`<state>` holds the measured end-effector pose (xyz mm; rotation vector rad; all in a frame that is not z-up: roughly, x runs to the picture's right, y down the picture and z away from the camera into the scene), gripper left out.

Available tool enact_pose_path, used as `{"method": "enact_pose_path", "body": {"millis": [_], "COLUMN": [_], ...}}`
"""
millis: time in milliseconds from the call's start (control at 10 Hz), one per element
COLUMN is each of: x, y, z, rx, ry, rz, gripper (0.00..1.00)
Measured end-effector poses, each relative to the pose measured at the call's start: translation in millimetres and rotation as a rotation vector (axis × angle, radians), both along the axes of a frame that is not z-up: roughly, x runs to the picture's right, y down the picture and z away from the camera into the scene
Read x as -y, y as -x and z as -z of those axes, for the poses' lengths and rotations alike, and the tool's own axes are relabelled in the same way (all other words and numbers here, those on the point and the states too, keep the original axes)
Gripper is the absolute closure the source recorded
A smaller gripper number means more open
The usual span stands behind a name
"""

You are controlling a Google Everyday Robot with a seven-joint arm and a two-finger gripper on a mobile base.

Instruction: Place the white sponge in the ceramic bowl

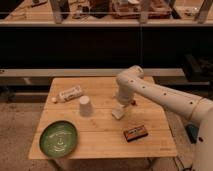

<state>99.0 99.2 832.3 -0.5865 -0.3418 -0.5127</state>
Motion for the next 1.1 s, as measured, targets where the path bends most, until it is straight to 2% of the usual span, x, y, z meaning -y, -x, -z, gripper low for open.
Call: {"method": "enact_pose_path", "body": {"millis": [200,300,700,1100], "x": [2,1,-11,-23], "y": [-14,-18,-15,-8], "z": [-11.6,-24.3,-51.4,-67.3], "rx": [0.081,0.123,0.174,0.196], "ry": [0.015,0.027,0.065,0.107], "rz": [-0.017,-0.025,-0.043,-0.048], "gripper": [0.2,0.2,0.2,0.2]}}
